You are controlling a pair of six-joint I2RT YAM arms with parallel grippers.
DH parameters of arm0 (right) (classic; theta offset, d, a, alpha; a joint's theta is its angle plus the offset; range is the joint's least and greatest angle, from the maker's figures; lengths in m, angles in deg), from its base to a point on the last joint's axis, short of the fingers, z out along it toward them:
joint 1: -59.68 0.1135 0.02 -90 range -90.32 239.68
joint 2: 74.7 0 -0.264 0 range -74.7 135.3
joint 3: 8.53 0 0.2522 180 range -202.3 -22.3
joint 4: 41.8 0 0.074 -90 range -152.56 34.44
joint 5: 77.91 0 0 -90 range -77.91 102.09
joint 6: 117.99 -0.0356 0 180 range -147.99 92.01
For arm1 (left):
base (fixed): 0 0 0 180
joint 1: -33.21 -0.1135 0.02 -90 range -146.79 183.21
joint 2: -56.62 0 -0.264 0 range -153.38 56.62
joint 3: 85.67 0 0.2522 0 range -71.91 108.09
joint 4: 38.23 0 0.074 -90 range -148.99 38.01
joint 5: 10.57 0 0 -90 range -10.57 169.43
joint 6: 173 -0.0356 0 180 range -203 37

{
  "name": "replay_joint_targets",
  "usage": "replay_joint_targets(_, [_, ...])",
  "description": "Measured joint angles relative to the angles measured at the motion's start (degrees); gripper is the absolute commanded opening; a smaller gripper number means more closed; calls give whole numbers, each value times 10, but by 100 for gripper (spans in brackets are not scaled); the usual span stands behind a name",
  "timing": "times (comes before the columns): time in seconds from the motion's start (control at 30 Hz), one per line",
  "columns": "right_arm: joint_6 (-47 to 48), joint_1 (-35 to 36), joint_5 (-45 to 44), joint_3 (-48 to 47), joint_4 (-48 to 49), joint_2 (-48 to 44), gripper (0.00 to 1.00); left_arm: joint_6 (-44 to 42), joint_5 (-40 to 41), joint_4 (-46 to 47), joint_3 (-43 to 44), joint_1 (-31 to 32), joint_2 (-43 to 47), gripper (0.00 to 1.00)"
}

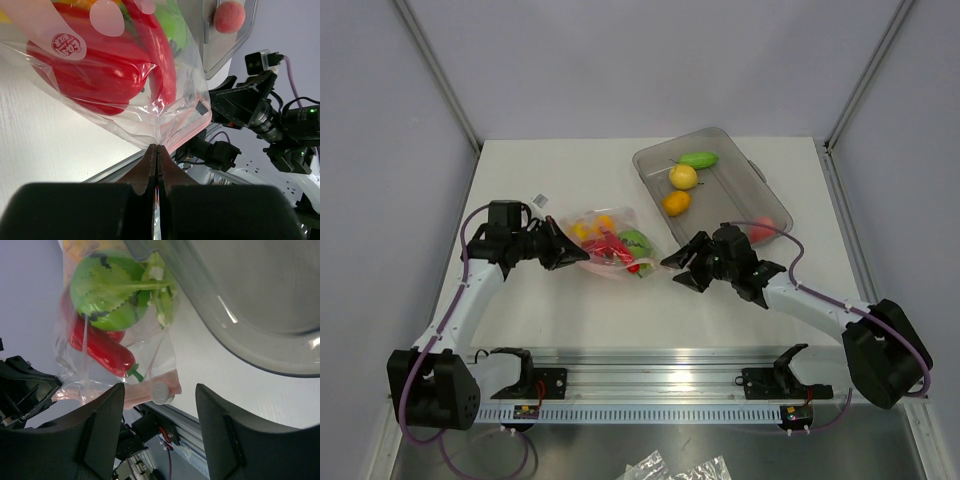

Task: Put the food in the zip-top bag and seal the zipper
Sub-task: Adjust the zipper food storage bag at the center of the board.

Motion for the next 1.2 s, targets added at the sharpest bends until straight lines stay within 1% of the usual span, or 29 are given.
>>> replay_joint_targets(0.13, [-54,-1,-1,41,49,1,66,-2,-3,0,0,0,-1,0])
replay_joint_targets(0.23, [-78,-3,-1,45,76,10,61,-5,-5,0,0,-2,-2,0])
replay_joint_targets(0.27, [-87,-3,-2,46,92,15,57,-7,-6,0,0,-2,-3,0])
replay_joint_targets(0.33, [-102,-3,-2,50,118,23,53,-9,-8,-1,0,-4,-6,0])
replay_joint_targets(0.47, [-129,-4,-2,57,168,58,32,-14,-13,-2,0,-10,-8,0])
replay_joint_targets(0.5, [-134,-4,-1,57,179,70,20,-15,-14,-3,0,-13,-8,0])
replay_joint_targets(0.57, [-142,-4,0,56,197,90,7,-18,-15,-4,0,-20,-8,0])
replay_joint_targets(0.63, [-146,-4,1,51,207,105,0,-22,-16,-7,0,-31,-9,0])
replay_joint_targets(0.73, [-139,-4,2,26,204,119,0,-24,-16,-9,14,-38,-24,0])
replay_joint_targets(0.8, [-122,-5,0,-15,189,129,0,-24,-19,-6,39,-39,-54,0])
replay_joint_targets(0.87, [-96,-10,0,-85,158,150,0,-23,-21,-6,91,-39,-101,0])
replay_joint_targets(0.93, [-66,-16,0,-178,139,184,0,-24,-21,-8,152,-39,-144,0])
replay_joint_targets(1.0, [-32,-22,0,-275,117,220,0,-28,-21,-2,228,-40,-186,0])
replay_joint_targets(1.07, [-2,-25,-1,-353,114,246,0,-35,-21,-2,309,-48,-220,0])
replay_joint_targets(1.13, [17,-26,-2,-387,121,253,0,-38,-24,9,360,-60,-236,0])
replay_joint_targets(1.2, [38,-26,0,-394,133,253,0,-39,-33,21,393,-77,-242,0])
